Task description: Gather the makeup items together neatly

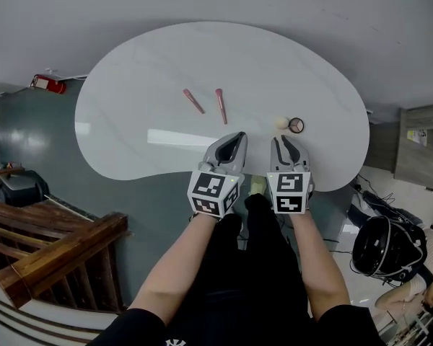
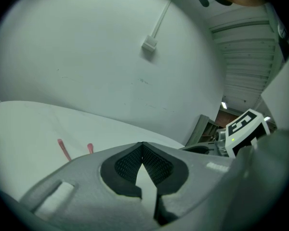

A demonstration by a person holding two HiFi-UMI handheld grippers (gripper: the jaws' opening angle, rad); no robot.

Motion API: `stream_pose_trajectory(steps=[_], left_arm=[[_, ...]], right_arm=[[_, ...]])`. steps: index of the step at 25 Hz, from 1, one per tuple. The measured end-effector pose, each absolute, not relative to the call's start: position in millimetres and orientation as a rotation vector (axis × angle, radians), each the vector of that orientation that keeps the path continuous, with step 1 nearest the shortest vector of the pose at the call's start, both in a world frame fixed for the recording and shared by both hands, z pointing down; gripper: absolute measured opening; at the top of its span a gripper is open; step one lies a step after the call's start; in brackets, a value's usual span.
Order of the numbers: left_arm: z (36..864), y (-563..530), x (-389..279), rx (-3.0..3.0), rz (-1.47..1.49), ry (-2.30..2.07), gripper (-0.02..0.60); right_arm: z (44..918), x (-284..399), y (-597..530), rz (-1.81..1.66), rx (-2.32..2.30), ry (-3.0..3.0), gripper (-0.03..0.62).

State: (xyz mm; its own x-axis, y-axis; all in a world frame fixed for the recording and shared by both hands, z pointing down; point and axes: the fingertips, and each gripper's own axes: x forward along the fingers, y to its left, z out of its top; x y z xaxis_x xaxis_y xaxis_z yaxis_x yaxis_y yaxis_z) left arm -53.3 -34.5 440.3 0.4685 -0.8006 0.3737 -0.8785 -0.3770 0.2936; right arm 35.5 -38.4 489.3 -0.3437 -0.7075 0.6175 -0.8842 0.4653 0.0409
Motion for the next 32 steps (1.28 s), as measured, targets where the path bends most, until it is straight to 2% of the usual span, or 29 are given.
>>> stream_pose_trajectory(steps=[11, 32], left_arm=[[406.8, 2.6, -115.2, 2.280, 0.172, -1.461, 0.008], [392.6, 37.3, -174.3, 2.263, 0.116, -1.499, 0.008]], right_arm=[[446.0, -38.8, -11.2, 0.319, 1.291, -2.227, 0.028], [419.7, -116.6, 15.3, 0.279, 1.220, -2.307, 0.018]])
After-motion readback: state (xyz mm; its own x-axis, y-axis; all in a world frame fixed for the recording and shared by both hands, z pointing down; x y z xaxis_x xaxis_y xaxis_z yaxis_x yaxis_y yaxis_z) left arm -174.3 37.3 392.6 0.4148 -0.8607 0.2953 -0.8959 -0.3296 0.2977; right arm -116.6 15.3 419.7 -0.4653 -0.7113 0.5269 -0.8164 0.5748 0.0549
